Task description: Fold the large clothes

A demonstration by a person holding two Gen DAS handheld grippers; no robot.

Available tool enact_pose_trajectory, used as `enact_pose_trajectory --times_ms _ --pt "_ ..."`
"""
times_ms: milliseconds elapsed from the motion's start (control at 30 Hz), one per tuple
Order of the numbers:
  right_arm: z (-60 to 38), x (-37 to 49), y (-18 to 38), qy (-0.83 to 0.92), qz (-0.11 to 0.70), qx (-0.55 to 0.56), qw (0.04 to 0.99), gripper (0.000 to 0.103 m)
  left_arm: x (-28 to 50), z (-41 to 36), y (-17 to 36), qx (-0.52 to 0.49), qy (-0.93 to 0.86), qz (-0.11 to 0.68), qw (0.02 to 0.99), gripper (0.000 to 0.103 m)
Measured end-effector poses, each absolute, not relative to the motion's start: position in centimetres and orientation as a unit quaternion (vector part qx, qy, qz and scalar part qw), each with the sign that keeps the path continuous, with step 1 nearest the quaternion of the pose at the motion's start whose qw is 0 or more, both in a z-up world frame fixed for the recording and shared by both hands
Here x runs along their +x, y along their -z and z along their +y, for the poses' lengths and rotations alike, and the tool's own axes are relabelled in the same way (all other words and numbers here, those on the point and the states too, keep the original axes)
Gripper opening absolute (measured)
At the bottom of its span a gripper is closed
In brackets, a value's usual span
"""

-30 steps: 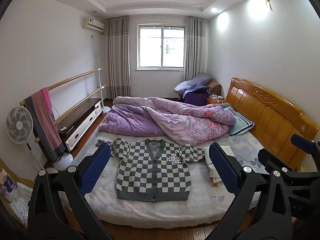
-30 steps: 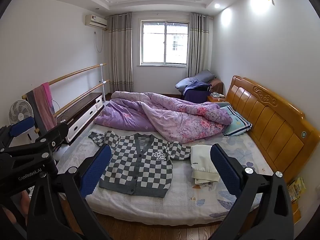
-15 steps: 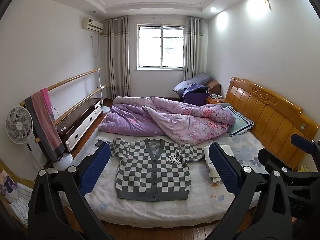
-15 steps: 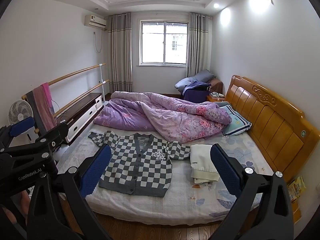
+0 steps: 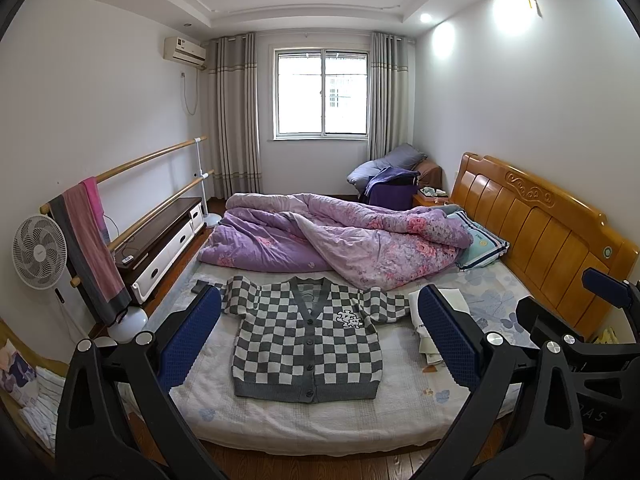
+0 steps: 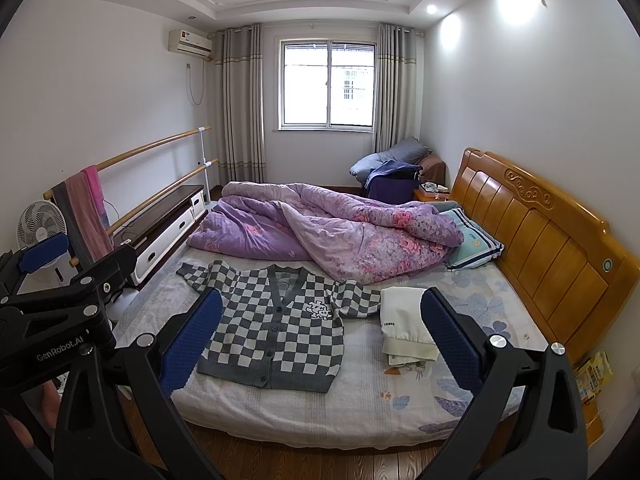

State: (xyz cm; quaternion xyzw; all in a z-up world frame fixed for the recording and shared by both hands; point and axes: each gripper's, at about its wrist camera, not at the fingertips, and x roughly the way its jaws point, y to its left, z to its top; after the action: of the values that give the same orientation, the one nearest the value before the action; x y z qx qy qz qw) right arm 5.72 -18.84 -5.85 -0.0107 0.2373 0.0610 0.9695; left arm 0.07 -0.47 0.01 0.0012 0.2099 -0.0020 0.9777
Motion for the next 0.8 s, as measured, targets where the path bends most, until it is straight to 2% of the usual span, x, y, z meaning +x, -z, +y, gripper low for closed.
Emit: enact_pose_trajectory --times_ms 800 --pt "-19.01 5.65 6.09 -0.061 0.237 -0.01 0.97 0.096 -0.34 -0.01 -0.48 0.005 0.001 0.208 0.978 0.098"
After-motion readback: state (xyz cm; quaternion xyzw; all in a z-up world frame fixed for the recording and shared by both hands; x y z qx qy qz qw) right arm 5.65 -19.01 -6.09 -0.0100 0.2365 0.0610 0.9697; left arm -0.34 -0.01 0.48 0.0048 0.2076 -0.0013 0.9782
